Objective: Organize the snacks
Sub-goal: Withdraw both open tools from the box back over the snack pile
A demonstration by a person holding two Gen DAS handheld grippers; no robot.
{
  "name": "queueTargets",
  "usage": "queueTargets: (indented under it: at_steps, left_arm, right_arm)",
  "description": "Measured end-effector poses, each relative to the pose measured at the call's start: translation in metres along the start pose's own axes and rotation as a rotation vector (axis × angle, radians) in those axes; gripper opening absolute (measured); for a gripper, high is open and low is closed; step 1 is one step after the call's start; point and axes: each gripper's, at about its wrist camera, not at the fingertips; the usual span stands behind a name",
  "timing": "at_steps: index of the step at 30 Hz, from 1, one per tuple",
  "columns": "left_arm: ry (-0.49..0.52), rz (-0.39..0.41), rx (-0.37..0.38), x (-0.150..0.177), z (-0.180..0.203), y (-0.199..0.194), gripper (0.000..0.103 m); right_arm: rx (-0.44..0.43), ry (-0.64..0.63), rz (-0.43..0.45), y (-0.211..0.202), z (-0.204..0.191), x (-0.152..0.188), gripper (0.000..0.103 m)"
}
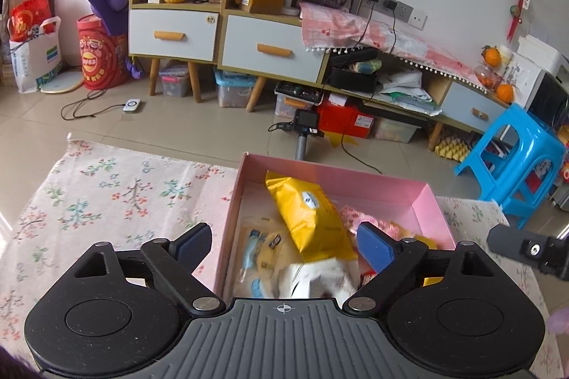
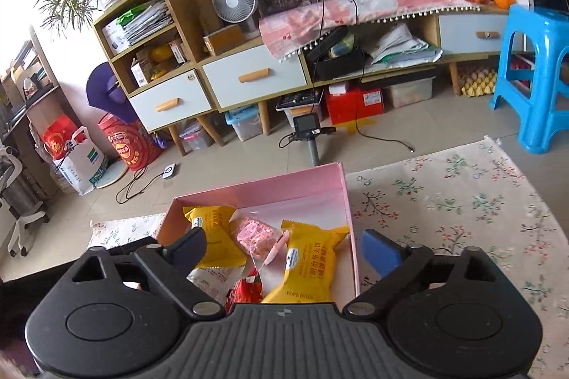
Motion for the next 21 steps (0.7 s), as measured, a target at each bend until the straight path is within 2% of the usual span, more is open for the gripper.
queueTargets:
  at_steps: [10,21]
  left_arm:
    - [0.064,-0.008,0.026,0.024,-0.008,-0.034,0.094]
    - [0.156,-0.011,0.070,0.056,-0.019,-0.057,0.097]
  right_arm:
    - [0.001,-0.088,0.020,-0.030,-0.019,0.015,0.092]
    - [-0.021,-0.120,0.083,-0.050,-0.013,0.045,0.093]
Point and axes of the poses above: each gripper's, at about its wrist camera, not at the fingertips, and y roughly the way its jaws point, z to its right, x to its underside, and after that the axes turned 6 degrees about -x, right-handed
